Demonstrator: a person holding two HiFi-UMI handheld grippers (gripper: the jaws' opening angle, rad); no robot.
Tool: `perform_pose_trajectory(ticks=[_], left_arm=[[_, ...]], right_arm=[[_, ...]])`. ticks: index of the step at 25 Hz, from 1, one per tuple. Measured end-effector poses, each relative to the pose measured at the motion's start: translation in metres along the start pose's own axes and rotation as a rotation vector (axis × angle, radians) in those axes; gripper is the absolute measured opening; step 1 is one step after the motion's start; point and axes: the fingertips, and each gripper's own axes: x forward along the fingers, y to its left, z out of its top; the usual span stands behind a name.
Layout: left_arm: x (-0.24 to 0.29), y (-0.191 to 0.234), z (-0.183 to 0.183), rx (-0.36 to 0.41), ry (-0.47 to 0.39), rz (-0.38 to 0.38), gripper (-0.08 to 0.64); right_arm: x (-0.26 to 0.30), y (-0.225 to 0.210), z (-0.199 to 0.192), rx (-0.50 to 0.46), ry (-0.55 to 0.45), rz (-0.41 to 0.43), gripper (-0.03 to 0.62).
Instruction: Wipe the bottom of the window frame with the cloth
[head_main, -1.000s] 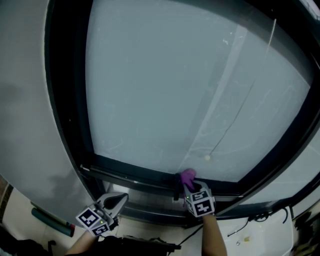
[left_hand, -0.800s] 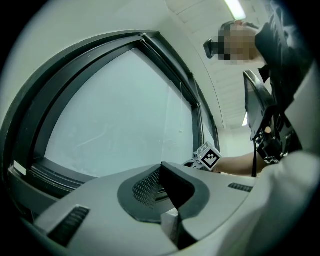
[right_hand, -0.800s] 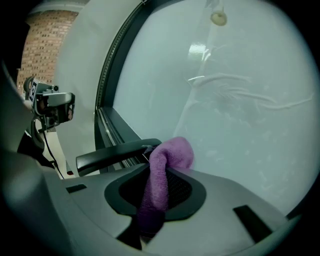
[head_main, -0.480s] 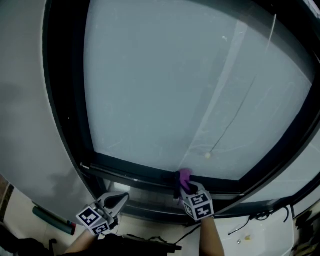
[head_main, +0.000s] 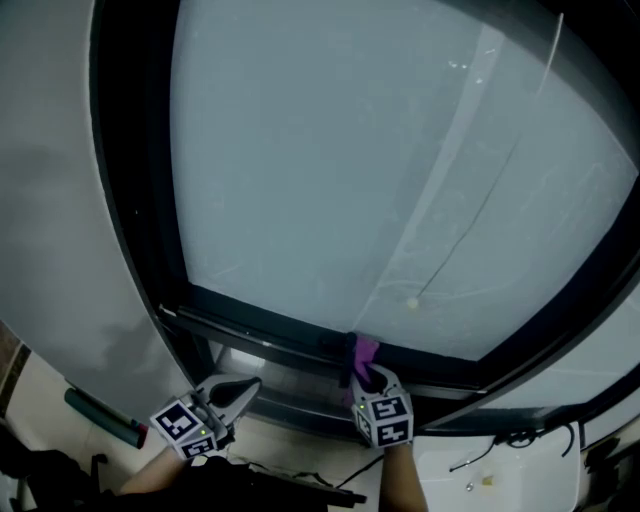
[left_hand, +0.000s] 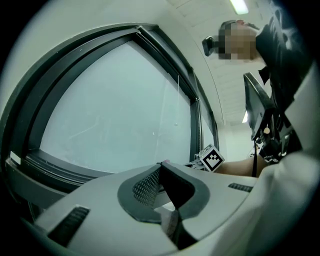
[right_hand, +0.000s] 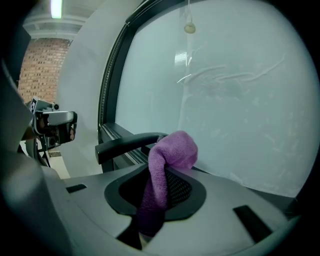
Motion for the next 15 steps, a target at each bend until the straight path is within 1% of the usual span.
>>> perform_pose_trajectory(ticks=[4,11,15], left_arm=[[0.0,-0.01,-0.001,-0.034,-0.005,0.031,0.0],[-0.003,-0.018,-0.006,-0.03,-0.008,0.124,0.0],[-0.002,-0.023,-0.011,-0.026,0.003,0.142,0.0]], right_arm=[[-0.002,0.009,0.0,0.023,-0.026,0.031,0.084],[0.0,0.025,-0.003,0.027,-0.061,0.094,0.084],[0.001,0.026,-0.003,0.053,-0.082,0.076,0.084]])
